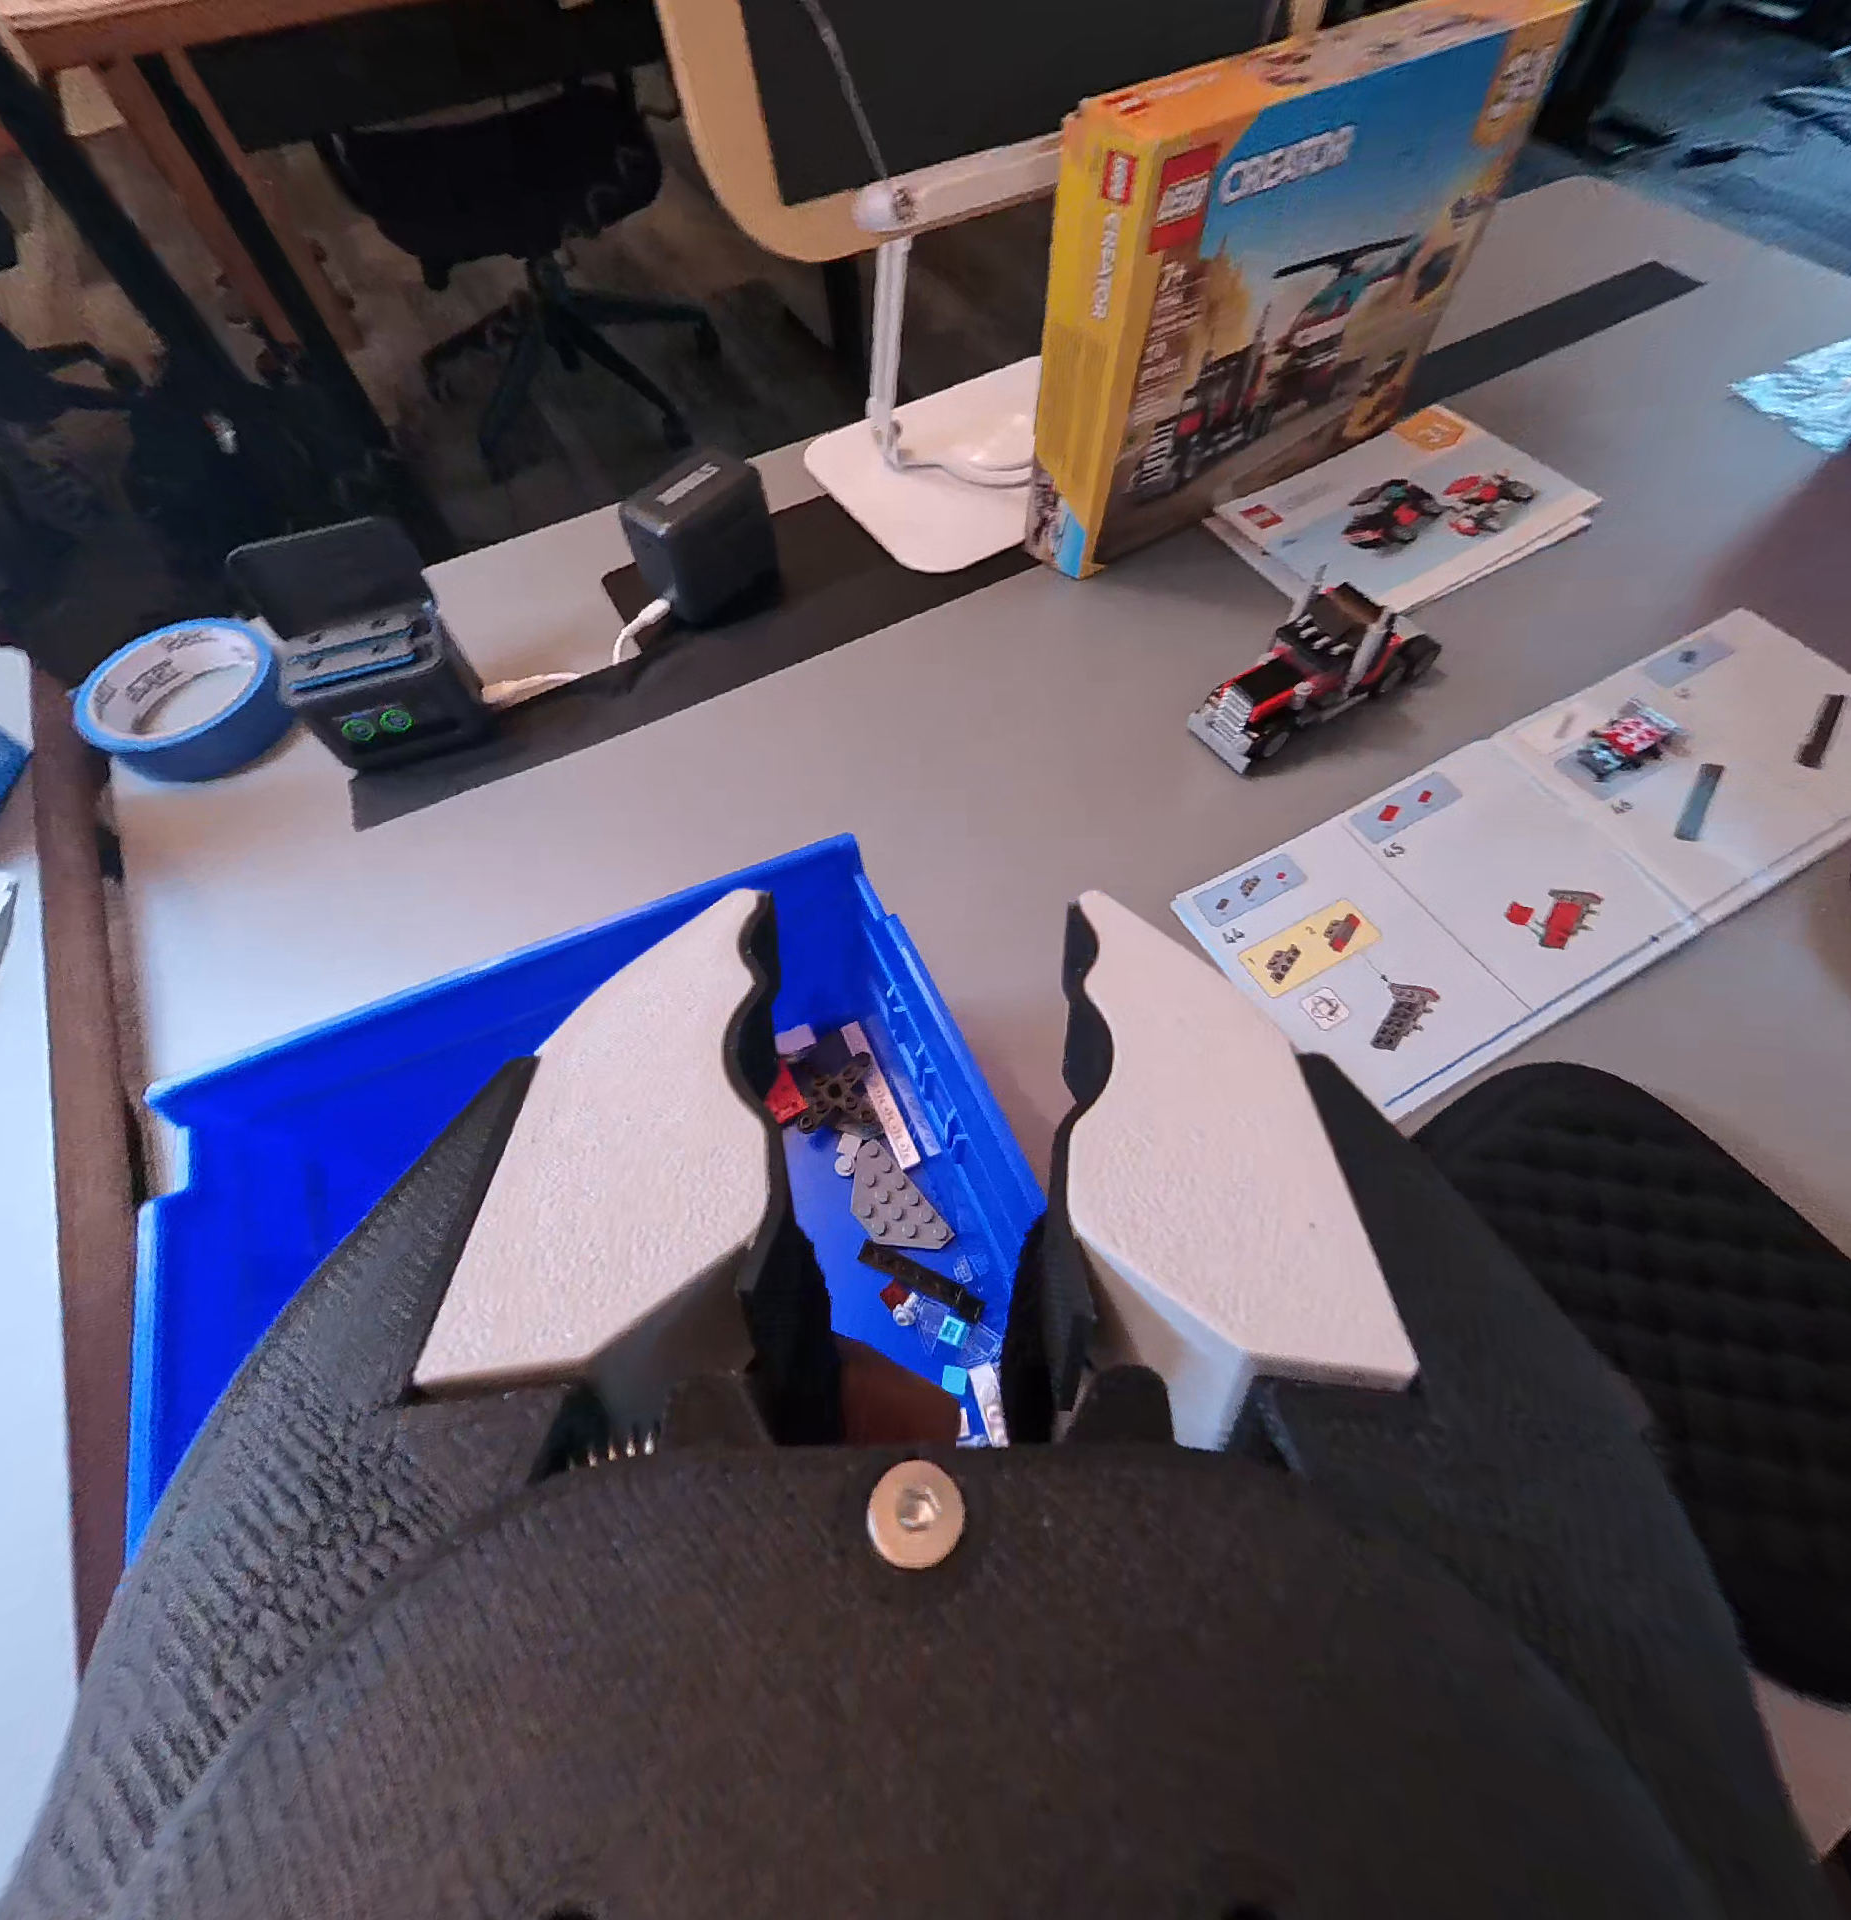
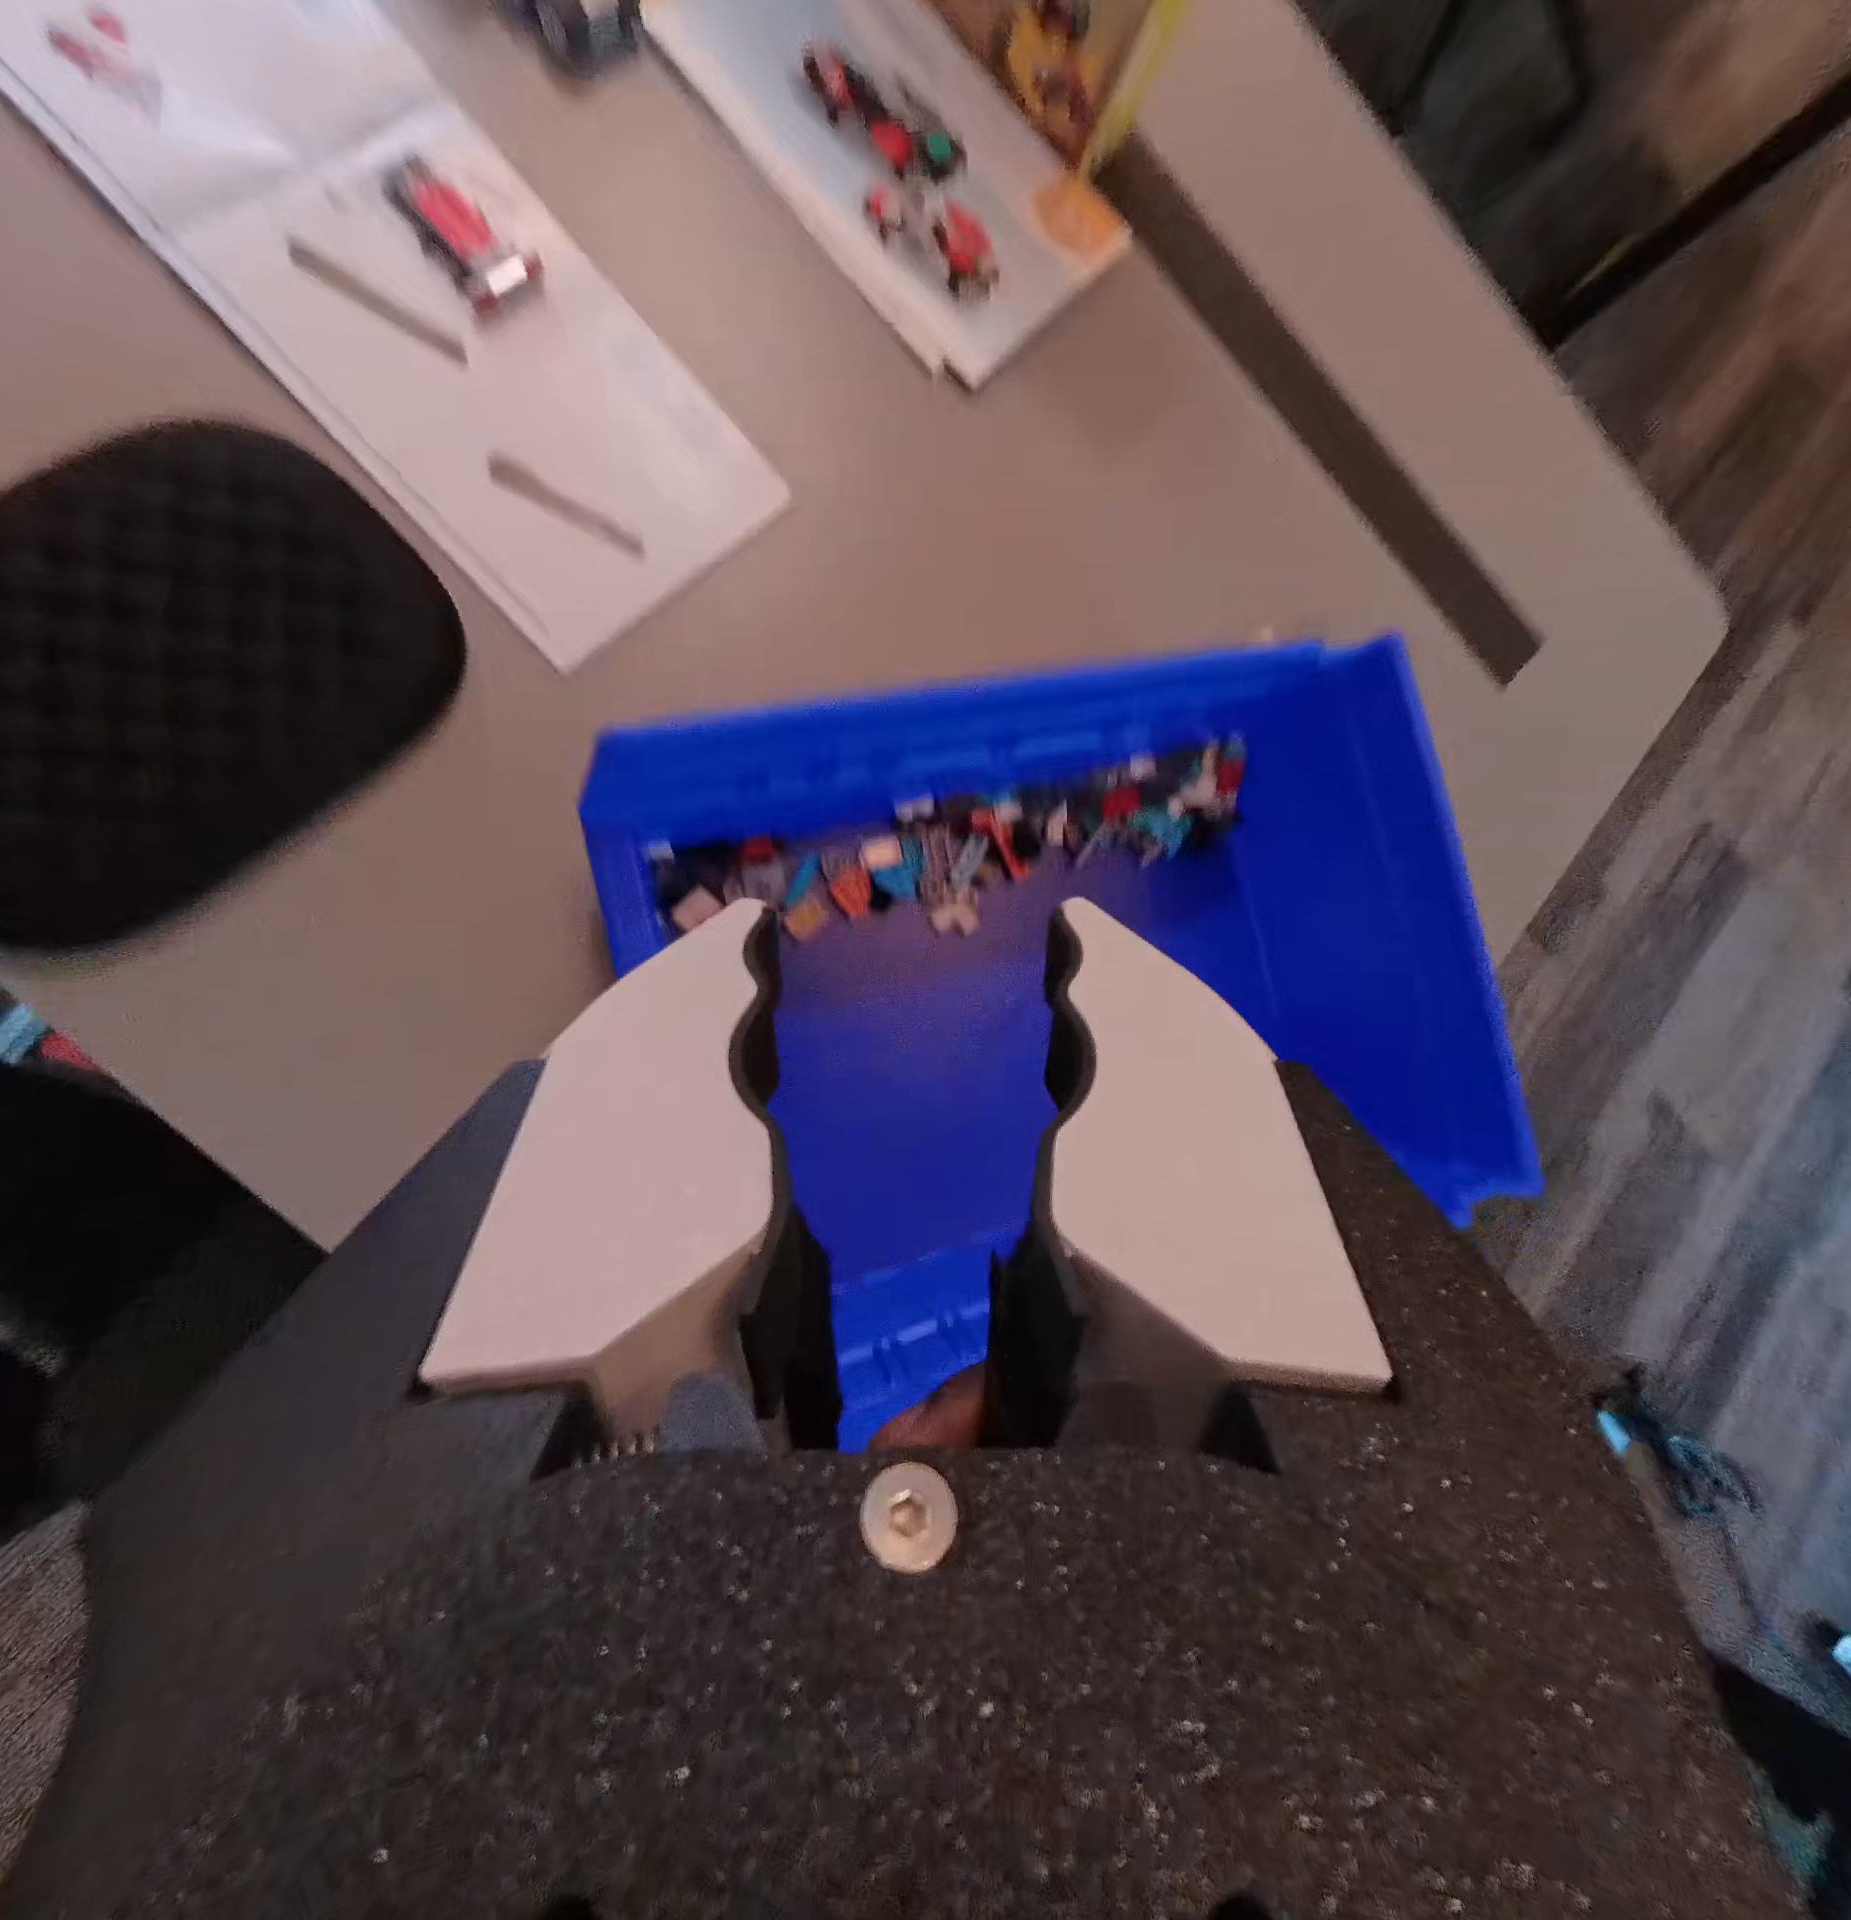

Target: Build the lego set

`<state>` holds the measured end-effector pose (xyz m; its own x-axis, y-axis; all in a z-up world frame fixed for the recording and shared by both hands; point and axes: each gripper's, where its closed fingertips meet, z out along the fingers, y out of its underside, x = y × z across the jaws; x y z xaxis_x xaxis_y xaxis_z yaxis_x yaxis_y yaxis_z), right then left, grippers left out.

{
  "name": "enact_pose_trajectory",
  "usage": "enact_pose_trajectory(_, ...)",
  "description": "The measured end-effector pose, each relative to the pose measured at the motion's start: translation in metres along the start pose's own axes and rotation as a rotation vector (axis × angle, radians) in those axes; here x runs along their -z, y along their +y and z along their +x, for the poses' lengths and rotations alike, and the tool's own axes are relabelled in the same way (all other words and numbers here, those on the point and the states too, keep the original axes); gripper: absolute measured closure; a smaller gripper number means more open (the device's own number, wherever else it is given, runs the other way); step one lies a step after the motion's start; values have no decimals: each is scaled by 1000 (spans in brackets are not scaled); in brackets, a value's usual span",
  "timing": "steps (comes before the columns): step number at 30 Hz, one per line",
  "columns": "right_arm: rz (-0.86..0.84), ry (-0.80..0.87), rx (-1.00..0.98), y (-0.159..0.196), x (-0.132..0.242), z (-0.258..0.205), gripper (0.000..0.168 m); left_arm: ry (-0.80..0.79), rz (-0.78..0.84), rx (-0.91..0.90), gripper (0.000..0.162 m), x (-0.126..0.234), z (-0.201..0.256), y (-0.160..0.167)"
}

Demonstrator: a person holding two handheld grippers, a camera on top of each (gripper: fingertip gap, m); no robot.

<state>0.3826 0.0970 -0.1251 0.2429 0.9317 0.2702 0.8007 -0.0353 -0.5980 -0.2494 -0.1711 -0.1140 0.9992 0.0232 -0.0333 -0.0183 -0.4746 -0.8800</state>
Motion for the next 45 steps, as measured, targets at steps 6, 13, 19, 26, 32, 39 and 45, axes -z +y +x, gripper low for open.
enact_pose_trajectory(6,-55,-157,133,51,-33,11,128,-99,23,86,108,-5,1,-13)
enact_pose_trajectory(13,-126,-381,440,53,-104,28,161,-54,113,136,108,-20,47,-37)
enact_pose_trajectory(19,-53,-469,436,48,-164,23,148,-38,206,102,108,-23,76,-50)
enact_pose_trajectory(26,-112,-456,483,67,-190,25,156,-27,169,44,108,-31,92,-46)
enact_pose_trajectory(32,-94,-491,429,63,-182,25,163,38,185,-6,108,-40,108,-50)
enact_pose_trajectory(39,-106,-531,428,-15,-98,21,164,81,114,-110,108,-48,122,-32)
enact_pose_trajectory(45,-139,-667,584,-120,-118,-74,164,127,100,-118,108,-55,126,-22)
